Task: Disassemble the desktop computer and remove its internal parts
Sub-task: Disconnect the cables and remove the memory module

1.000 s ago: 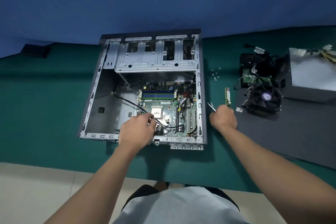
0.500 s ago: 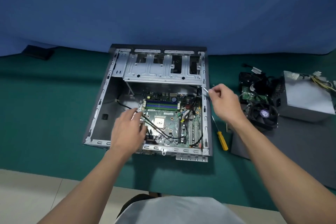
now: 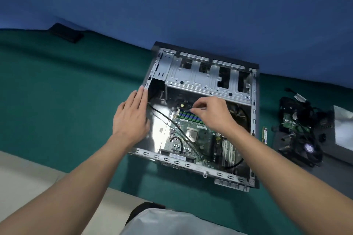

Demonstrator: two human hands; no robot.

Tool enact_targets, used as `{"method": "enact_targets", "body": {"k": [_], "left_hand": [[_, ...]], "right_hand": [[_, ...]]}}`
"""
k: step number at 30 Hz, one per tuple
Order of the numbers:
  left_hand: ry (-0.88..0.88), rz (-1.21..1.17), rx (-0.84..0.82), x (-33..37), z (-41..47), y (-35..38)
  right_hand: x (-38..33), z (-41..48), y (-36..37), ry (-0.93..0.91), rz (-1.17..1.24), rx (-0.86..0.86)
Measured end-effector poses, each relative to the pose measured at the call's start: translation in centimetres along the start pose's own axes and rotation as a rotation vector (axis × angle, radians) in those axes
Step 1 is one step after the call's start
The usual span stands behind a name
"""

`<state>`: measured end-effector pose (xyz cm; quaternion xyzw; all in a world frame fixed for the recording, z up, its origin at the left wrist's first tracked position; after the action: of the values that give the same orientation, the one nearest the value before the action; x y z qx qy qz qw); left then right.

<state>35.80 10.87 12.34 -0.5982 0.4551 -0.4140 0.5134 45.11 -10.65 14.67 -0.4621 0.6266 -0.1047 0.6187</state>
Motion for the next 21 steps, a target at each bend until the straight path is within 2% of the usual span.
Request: {"method": "enact_targets", "body": {"k": [6, 14, 21], "left_hand": [[-0.029, -0.244, -0.092, -0.1, 0.7, 0.2], [-0.085, -0.26, -0.147, -0.3, 1.0, 0.2], [-0.087, -0.266, -0.166, -0.5, 1.1, 0.5]], "right_hand": [[0.1, 3.8, 3.2, -0.024, -0.135, -0.087], [-0.2, 6.6, 6.1, -0.09, -0.33, -0.193], [-0.3, 7.8, 7.4, -0.04, -0.419, -0.283]]}}
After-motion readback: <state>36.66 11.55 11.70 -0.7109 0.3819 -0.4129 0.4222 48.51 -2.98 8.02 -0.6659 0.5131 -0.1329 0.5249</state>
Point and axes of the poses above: each hand's wrist, its own z-axis towards the middle knuckle, its own y-axis out of the palm, x = y × z, the point moved 3 cm from there along z, towards the middle knuckle, and after that the axes turned 4 degrees about -y, right-handed, at the moved point
